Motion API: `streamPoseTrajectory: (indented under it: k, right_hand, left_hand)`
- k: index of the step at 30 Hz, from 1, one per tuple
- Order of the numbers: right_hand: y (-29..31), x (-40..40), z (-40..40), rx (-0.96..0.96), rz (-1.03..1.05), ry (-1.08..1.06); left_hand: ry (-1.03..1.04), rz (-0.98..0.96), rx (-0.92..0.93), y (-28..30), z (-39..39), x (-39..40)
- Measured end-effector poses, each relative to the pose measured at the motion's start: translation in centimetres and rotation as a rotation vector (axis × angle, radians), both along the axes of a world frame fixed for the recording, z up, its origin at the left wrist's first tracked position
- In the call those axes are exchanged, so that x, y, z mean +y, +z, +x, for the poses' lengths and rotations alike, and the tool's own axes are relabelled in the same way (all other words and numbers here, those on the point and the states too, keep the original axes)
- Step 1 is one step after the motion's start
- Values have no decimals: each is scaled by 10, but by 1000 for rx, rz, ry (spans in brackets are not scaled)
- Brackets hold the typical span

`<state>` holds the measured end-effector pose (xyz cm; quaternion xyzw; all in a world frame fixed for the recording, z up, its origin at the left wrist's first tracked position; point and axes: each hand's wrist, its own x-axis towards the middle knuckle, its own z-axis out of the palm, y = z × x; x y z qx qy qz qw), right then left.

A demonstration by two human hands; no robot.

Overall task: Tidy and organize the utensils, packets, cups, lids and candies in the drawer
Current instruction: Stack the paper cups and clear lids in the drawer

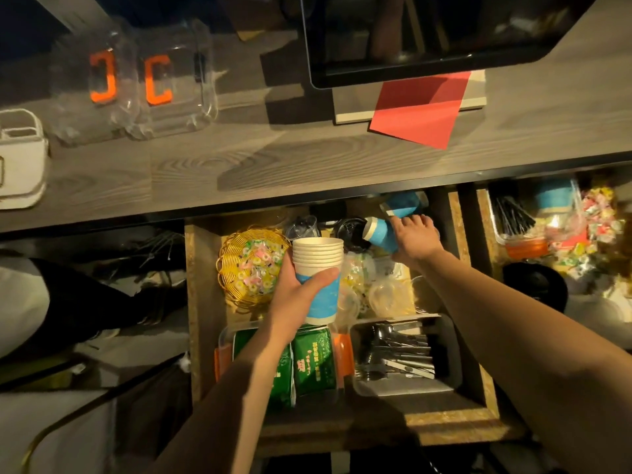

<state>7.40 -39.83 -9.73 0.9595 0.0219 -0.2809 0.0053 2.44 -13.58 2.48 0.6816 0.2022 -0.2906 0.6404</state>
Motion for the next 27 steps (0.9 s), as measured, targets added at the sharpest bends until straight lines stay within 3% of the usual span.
streamPoseTrajectory:
  k: [3, 7, 11, 16, 20, 27]
  right_hand:
    - [2, 0, -8, -45, 107, -109]
    - [27, 4, -26, -146, 438, -414]
    - [83, 15, -56, -256, 813, -636]
    - [157, 35, -94, -270, 1084, -794]
    - [199, 47, -111, -199, 1210, -730]
    - [231, 66, -104, -51, 1096, -439]
  left_hand:
    - [-12, 10, -17, -1, 1, 3]
    - [-58, 38, -65, 2, -1, 10]
    - [-198, 93, -113, 14, -6, 18]
    - [-371, 215, -210, 35, -13, 26]
    - [-460, 250, -276, 48, -18, 38]
    - [-647, 309, -425, 72, -19, 52]
